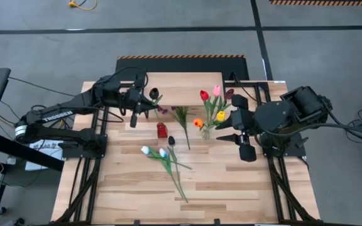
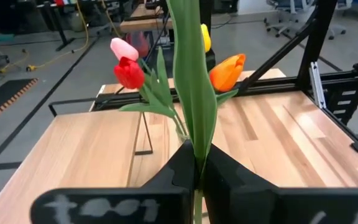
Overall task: Pick and place flowers into a vace then onto a shelf
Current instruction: Put the left black tulip into the red vase, then put the right white tulip into the red vase
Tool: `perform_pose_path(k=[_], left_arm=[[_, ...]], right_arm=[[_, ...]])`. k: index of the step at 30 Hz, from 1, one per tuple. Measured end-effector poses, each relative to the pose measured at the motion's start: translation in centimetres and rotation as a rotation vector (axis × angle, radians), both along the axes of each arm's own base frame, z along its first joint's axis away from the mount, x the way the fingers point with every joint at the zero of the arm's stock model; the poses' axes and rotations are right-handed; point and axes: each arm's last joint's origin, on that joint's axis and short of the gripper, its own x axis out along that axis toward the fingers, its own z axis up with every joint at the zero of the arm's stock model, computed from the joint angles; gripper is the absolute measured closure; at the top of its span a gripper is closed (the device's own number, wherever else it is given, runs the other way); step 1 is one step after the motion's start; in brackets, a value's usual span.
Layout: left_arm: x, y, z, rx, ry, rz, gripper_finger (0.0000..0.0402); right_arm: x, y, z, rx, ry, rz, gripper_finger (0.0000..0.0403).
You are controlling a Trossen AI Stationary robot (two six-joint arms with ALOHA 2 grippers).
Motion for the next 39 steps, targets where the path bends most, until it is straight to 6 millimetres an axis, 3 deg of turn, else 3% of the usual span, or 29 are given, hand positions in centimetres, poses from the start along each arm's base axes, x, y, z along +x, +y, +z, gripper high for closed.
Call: perform_pose_path(k=[13, 21, 31, 39], left_arm=[[-0.2, 0.0, -0.5, -0.014, 0.048, 0.004, 0.0398], [0.4, 0.2, -1.0, -0.041, 0.068, -0.031, 0.037], [2.7, 0.9, -3.2, -0.096, 0.159, -0.081, 0.0331], [2.7, 1.0, -3.9, -0.1, 0.215, -0.065, 0.0314]], right_arm=[[0.0, 0.1, 0.0, 0.013, 0.007, 0.018, 0.027], [0.0, 0.1, 0.0, 0.015, 0.008, 0.022, 0.0269], [-0.1, 0.3, 0.0, 0.017, 0.009, 0.031, 0.0269], [-0.4, 0.8, 0.0, 0.016, 0.009, 0.056, 0.027]])
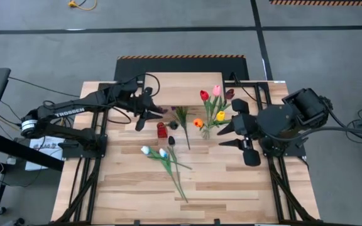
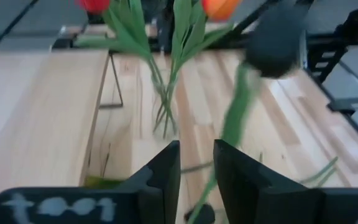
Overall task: Pick and place flowers into a vace then onto a shelf
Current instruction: Put the right white tulip into the red vase
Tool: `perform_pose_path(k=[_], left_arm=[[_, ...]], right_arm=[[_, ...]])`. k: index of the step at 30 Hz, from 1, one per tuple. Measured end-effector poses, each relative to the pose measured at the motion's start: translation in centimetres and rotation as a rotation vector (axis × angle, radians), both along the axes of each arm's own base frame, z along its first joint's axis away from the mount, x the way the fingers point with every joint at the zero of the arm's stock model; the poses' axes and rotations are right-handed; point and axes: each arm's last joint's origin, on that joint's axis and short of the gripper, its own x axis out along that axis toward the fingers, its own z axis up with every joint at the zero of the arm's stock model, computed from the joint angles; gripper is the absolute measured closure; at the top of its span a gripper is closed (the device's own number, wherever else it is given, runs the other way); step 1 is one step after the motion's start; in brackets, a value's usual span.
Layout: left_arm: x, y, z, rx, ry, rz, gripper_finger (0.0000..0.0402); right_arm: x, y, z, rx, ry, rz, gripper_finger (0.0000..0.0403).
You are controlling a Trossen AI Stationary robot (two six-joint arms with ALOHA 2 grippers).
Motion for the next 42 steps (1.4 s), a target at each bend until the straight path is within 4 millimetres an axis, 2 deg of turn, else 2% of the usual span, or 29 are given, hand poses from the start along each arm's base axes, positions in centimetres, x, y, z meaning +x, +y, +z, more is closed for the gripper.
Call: perform_pose_path(k=[6, 10, 13, 20, 25, 32, 37, 42], left_arm=[[-1.1, -0.3, -0.8, -0.025, 0.13, 0.031, 0.0314], [-2.7, -1.0, -0.2, -0.077, 0.155, 0.05, 0.0314], [-4.6, -1.9, 0.9, -0.104, 0.137, 0.058, 0.0314], [-9.2, -3.8, 4.5, -0.108, -0.098, 0.088, 0.0315], [-11.8, -4.9, 6.0, -0.067, -0.224, 0.08, 0.0315], [-14.4, -6.0, 6.8, -0.024, -0.321, 0.069, 0.0315], [-15.6, -6.6, 7.1, 0.001, -0.365, 0.02, 0.0315], [-16.4, -7.0, 7.2, 0.032, -0.39, 0.004, 0.0315]], right_arm=[[0.0, 0.0, 0.0, 0.0, 0.0, 0.001, 0.027], [0.0, 0.0, 0.0, 0.001, 0.001, -0.003, 0.0268], [-0.1, 0.1, 0.0, 0.032, 0.007, -0.019, 0.0269], [0.2, 1.6, -1.2, 0.08, 0.098, -0.052, 0.0276], [2.9, 3.9, -3.5, 0.128, 0.187, -0.125, 0.0284], [8.3, 7.2, -8.5, 0.212, 0.321, -0.298, 0.0286], [12.2, 9.6, -12.2, 0.306, 0.349, -0.369, 0.0286], [14.9, 11.6, -15.6, 0.399, 0.371, -0.465, 0.0286]])
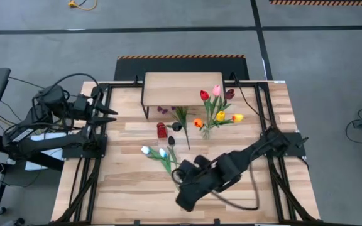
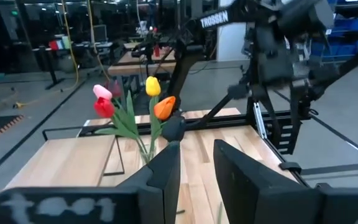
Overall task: Pick and place flowers into a vace then onto a shelf
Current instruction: Put the right white tulip into the red vase
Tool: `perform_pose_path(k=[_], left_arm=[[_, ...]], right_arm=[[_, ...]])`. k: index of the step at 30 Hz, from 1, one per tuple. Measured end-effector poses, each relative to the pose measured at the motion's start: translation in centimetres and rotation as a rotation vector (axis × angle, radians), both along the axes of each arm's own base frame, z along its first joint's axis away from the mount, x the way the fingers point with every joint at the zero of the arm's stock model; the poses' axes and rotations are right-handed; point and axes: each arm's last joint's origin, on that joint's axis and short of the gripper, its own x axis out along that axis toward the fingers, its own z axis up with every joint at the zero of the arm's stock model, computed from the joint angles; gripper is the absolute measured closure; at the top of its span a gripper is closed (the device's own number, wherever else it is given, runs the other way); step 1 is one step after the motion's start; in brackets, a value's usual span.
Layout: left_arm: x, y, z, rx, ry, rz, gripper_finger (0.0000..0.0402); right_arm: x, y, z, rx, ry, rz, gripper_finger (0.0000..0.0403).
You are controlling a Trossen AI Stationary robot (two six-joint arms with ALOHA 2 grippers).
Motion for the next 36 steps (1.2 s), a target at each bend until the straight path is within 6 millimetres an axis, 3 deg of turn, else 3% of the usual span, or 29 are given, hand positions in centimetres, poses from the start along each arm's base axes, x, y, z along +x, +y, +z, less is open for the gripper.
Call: perform_pose_path(k=[14, 18, 23, 31, 36], left_arm=[[-0.2, -0.2, -0.6, -0.026, 0.053, -0.045, 0.0315], [-0.3, -0.2, -1.3, -0.013, 0.118, -0.048, 0.0315], [-0.4, -0.3, -1.7, -0.018, 0.162, -0.052, 0.0315], [-0.4, -0.3, -1.9, -0.029, 0.185, -0.052, 0.0315], [-0.5, -0.3, -2.1, -0.034, 0.197, -0.052, 0.0315]], right_arm=[[5.7, 3.4, -12.2, 0.087, 0.142, -0.305, 0.0286], [7.6, 3.5, -15.5, 0.088, 0.117, -0.327, 0.0286], [9.5, 2.2, -18.9, 0.065, 0.129, -0.368, 0.0286], [9.9, -1.4, -18.9, -0.082, 0.154, -0.473, 0.0286], [10.1, -2.9, -18.5, -0.081, 0.206, -0.456, 0.0286]])
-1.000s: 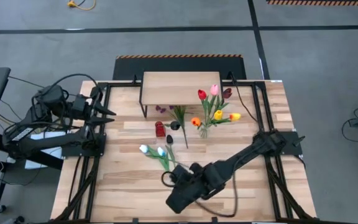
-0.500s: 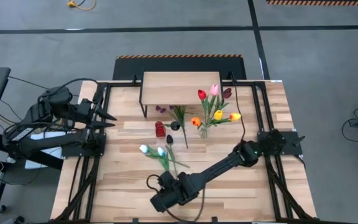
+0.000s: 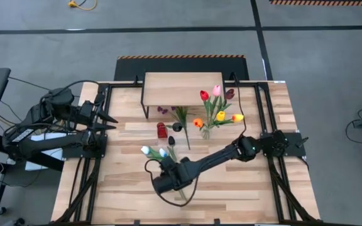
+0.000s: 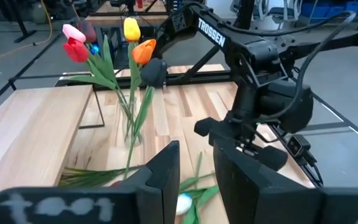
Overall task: Pick and place flowers into a vace then onto a shelf
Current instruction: Put the right white tulip into the red vase
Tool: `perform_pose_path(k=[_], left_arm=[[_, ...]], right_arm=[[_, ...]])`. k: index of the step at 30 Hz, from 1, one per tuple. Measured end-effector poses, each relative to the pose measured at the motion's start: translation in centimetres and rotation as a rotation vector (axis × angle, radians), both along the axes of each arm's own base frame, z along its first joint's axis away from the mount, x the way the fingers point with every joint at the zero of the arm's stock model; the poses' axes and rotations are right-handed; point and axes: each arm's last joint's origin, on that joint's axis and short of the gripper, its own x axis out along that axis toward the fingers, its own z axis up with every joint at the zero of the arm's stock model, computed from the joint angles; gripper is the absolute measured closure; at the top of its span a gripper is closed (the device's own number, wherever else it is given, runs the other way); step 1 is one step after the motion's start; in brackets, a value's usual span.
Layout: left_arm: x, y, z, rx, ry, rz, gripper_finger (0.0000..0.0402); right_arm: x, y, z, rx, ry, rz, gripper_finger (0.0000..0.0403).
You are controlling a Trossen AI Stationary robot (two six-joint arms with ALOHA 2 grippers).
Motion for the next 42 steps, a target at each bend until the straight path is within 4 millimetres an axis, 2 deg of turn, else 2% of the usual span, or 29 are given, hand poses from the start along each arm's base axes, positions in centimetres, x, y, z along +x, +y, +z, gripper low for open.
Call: perform_pose_path(k=[3, 7, 22, 28, 36, 42], left_arm=[[0.0, 0.0, 0.0, -0.002, 0.004, 0.0, 0.0315], [0.0, 0.0, 0.0, -0.003, 0.005, -0.001, 0.0315], [0.0, -0.1, 0.0, -0.008, 0.001, -0.023, 0.0315], [0.0, -0.1, 0.0, -0.015, -0.002, -0.046, 0.0315], [0.0, -0.2, 0.0, -0.027, -0.001, -0.048, 0.0315], [0.0, -0.1, 0.0, -0.026, -0.002, -0.048, 0.0315]], right_arm=[[0.5, -0.3, -0.7, -0.002, 0.002, 0.024, 0.0286], [0.9, -0.5, -0.6, -0.005, -0.022, 0.055, 0.0286], [0.8, -0.6, -0.7, -0.026, 0.007, 0.11, 0.0286], [1.7, 0.2, -4.2, 0.056, 0.03, 0.153, 0.0286], [1.3, 1.1, -5.2, 0.021, 0.019, 0.054, 0.0296], [1.2, 1.0, -5.7, 0.046, 0.039, 0.014, 0.0326]])
